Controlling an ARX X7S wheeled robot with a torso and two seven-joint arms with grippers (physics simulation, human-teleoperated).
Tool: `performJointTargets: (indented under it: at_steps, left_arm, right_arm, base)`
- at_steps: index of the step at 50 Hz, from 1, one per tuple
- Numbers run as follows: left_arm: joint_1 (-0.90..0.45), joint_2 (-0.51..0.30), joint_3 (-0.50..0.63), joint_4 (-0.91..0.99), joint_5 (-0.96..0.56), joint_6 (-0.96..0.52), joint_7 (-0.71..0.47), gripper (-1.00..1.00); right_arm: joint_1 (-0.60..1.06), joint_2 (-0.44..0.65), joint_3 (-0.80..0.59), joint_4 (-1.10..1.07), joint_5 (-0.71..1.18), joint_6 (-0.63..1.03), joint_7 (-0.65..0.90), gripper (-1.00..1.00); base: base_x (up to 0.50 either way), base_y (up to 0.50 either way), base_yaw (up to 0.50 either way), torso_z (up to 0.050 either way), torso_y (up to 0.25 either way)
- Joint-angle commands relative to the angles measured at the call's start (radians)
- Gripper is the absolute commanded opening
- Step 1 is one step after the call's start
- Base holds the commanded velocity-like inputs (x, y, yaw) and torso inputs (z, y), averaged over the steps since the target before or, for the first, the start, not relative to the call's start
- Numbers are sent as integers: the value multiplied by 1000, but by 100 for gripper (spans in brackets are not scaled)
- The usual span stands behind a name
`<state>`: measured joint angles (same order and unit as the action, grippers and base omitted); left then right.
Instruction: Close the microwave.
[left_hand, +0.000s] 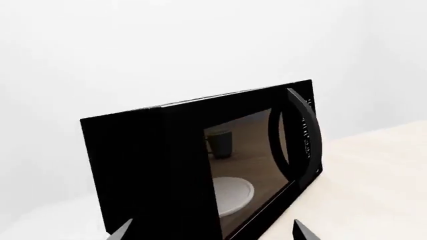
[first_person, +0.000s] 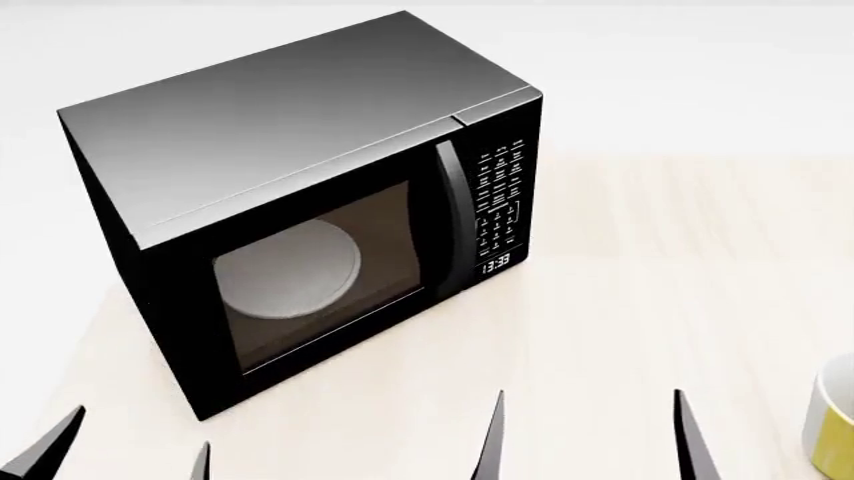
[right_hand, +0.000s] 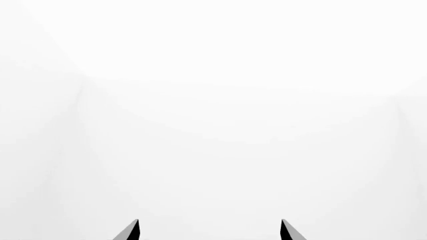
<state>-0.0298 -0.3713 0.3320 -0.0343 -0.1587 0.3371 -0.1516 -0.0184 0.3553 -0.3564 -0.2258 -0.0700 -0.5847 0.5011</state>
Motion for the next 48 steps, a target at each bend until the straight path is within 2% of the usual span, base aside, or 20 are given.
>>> performJointTargets:
  at_steps: [1,6,7,10,14,17,26,29,36,48]
  left_arm:
    - [87,-38,-107,133,-27,-22,-62,100]
    - [86,-47,-230,132,-60,-13,-158,100]
    - [92,-44,-264,127,-114,-6,-166,100]
    - [86,-49,-281,120,-96,-4,-185,100]
    - [79,-54,-359,131,-96,10,-251,100]
    - [59,-74,-408,155,-109,-13,-286,100]
    - [37,-138,-550,303,-100,-60,-386,100]
    - [25,-147,-605,366,-115,-80,-430,100]
    - [39,-161,-632,430,-87,-94,-452,100]
    - [-1,-160,-612,440,-32,-124,-480,100]
  right_arm:
    - [1,-8,6,10,-4,5,-8,100]
    - [9,-6,17,25,-9,13,1,100]
    - [18,-5,36,30,-12,25,13,100]
    - [29,2,60,35,45,56,18,100]
    - [54,13,105,71,145,100,26,100]
    - [73,24,146,74,142,111,51,100]
    - [124,70,337,-59,195,218,172,100]
    - [121,84,402,-151,131,242,226,100]
    - [118,101,484,-252,105,265,270,100]
    - [127,94,565,-265,74,261,327,100]
  base:
    - [0,0,0,0,0]
    - [0,0,0,0,0]
    - [0,0,0,0,0]
    - [0,0,0,0,0]
    - [0,0,0,0,0]
    - [0,0,0,0,0]
    - [0,0,0,0,0]
    - [0,0,0,0,0]
    - [0,0,0,0,0]
    - [0,0,0,0,0]
